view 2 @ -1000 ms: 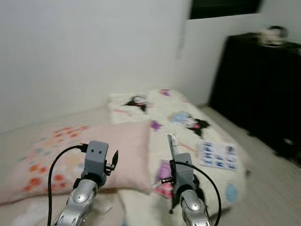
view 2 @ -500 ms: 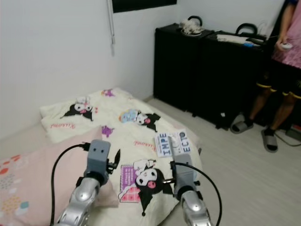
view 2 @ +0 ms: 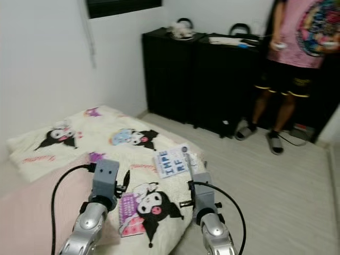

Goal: Clean up the room

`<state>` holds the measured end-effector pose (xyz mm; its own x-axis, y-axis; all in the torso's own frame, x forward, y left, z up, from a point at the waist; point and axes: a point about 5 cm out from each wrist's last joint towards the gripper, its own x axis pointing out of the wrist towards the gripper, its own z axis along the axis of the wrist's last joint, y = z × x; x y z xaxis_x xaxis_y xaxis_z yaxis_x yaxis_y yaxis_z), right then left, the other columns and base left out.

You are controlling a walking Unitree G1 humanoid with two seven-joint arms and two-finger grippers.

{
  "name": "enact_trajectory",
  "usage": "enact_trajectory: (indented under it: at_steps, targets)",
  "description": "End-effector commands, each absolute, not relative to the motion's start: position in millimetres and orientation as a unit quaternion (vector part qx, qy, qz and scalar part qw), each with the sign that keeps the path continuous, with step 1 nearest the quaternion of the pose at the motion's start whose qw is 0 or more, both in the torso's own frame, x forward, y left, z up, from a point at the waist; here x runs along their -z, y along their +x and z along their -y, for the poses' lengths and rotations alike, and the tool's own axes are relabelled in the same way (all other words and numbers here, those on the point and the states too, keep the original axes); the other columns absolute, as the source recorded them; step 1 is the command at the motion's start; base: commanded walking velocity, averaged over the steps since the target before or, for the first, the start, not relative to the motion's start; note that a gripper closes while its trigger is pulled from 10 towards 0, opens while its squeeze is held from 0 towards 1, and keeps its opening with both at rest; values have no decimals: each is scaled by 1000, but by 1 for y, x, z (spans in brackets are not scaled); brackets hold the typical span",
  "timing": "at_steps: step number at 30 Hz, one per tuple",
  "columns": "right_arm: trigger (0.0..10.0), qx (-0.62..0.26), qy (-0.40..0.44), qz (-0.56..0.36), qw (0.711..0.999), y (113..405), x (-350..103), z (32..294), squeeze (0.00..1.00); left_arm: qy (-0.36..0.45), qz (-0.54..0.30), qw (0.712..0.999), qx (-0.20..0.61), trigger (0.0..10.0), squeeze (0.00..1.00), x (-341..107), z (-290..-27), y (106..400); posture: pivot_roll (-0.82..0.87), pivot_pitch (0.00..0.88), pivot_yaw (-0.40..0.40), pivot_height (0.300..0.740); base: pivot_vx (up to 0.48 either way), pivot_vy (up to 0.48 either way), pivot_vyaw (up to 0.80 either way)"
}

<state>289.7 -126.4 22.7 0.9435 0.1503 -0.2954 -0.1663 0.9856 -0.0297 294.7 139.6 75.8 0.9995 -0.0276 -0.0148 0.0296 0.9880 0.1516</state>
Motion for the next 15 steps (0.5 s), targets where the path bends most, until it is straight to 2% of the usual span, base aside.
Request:
enact_trajectory:
  at_steps: [1, 15]
  targets:
    - [10000, -72, -25, -155, 985, 289, -20, 127, 0, 85, -17, 996, 11, 10000, 0, -71, -143, 293, 13, 49, -16, 740, 0, 0, -800]
    - [10000, -60, -26, -161, 985, 289, -18, 130, 0, 90, -17, 996, 20, 10000, 0, -71, -142, 295, 16, 51, -11, 740, 0, 0, -800]
